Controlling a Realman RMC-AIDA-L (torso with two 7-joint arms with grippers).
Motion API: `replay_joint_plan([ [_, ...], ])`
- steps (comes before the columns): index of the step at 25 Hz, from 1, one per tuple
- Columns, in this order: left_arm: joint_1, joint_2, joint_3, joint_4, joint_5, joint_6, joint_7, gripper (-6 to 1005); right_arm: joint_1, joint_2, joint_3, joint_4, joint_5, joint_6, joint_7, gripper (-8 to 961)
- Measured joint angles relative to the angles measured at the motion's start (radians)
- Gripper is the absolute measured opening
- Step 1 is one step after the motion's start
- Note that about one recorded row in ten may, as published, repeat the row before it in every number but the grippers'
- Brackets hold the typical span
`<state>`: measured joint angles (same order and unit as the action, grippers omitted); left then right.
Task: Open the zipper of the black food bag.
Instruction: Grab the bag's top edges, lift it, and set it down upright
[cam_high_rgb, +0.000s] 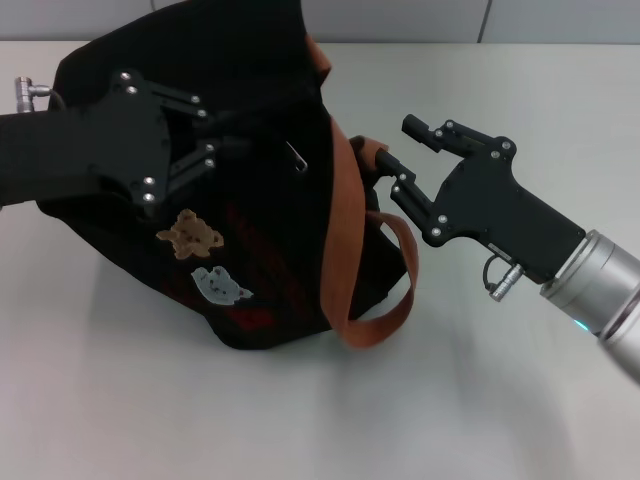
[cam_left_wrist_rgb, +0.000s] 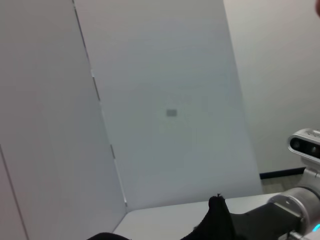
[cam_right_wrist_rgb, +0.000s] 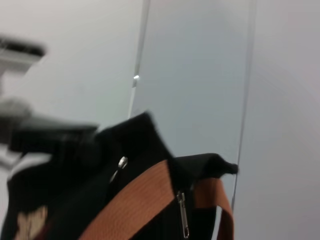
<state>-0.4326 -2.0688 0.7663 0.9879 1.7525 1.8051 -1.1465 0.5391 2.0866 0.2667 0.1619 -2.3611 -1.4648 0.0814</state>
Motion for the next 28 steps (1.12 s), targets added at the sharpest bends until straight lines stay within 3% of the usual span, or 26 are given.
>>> replay_joint_plan([
  [6,-0.012,-0.002,0.045,-0.004,0.0,-0.014,-0.005,111,0.012,0.003,0.002,0.023,-0.002,0.03,-0.394,404],
  [16,-0.023,-0.006,0.113,-0.009,-0.006,-0.05,-0.018,108,0.006,0.006,0.004,0.103,-0.003,0.111,-0.692,405],
  [28,-0.028,-0.007,0.143,-0.014,-0.008,-0.068,-0.02,107,0.008,0.006,0.03,0.14,0.003,0.128,-0.751,405],
])
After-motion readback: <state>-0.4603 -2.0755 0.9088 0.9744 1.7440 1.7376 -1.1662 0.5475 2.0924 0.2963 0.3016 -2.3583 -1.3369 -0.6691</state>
